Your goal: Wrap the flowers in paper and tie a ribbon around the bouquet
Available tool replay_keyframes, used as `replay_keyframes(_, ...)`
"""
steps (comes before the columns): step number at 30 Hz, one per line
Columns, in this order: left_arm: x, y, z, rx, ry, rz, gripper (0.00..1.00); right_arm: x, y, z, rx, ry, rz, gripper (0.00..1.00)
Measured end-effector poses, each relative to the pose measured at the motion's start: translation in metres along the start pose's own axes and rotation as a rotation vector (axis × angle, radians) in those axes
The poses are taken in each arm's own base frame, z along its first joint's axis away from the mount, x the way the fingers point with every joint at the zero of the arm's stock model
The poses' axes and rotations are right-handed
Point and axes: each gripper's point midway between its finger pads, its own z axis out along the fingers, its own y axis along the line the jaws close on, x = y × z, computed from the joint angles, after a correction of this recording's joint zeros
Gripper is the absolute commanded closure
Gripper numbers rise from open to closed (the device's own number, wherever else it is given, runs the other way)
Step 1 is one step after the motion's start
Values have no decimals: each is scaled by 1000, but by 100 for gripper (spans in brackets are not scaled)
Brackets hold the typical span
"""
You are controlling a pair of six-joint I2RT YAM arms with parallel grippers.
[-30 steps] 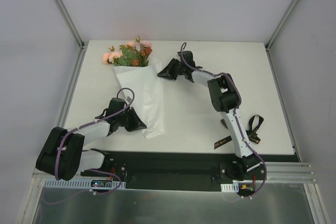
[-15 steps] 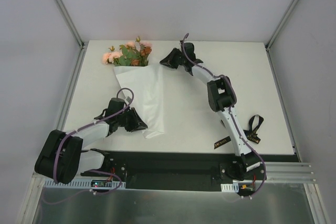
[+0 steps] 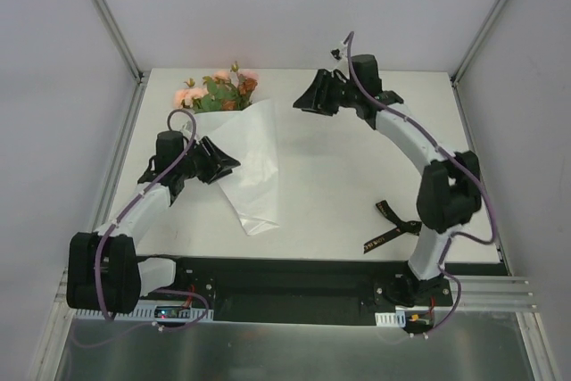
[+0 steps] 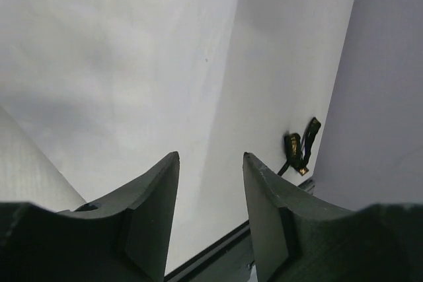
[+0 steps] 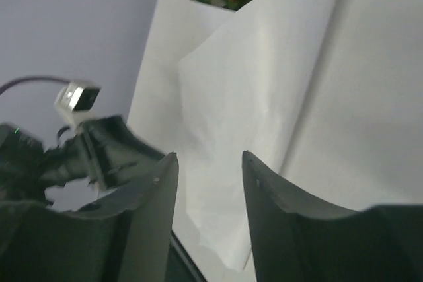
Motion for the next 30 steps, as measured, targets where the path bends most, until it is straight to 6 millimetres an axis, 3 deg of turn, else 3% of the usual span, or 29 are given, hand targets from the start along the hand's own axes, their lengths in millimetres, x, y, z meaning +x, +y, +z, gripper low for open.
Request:
replay_keyframes(3, -23, 14, 6, -48, -29, -40, 56, 33, 43, -42, -91, 6, -83, 46)
replay_keyframes(5, -33, 26, 15, -89, -25, -56, 56, 68, 58, -46, -130, 62, -124, 45)
replay_keyframes(6, -36, 32, 21, -109, -11, -63, 55, 95, 62, -41, -144, 112, -141, 43)
replay_keyframes(9, -44, 50, 40, -160, 25, -74, 55, 166, 53, -30, -135, 267, -147, 40)
replay_keyframes(11, -46, 65, 49, -203, 42, -89, 49, 206, 37, -31, -104, 361, -133, 40)
replay_keyframes(14, -43, 73, 47, -239, 45, -83, 39, 235, 9, -37, -51, 426, -119, 39)
replay_keyframes(19, -46, 58, 21, -222, -40, -19, 25, 264, -27, -69, 35, 463, -121, 38)
replay_keyframes(22, -39, 45, -1, -178, -102, 11, 24, 272, -27, -94, 41, 448, -142, 36)
replay_keyframes(24, -32, 46, -8, -171, -114, 5, 24, 272, -21, -112, 32, 418, -162, 34)
replay_keyframes(27, -15, 66, -6, -208, -87, -42, 25, 256, -13, -136, 43, 333, -192, 33)
replay_keyframes(30, 6, 95, 3, -267, -29, -122, 27, 222, -28, -160, 150, 209, -167, 29)
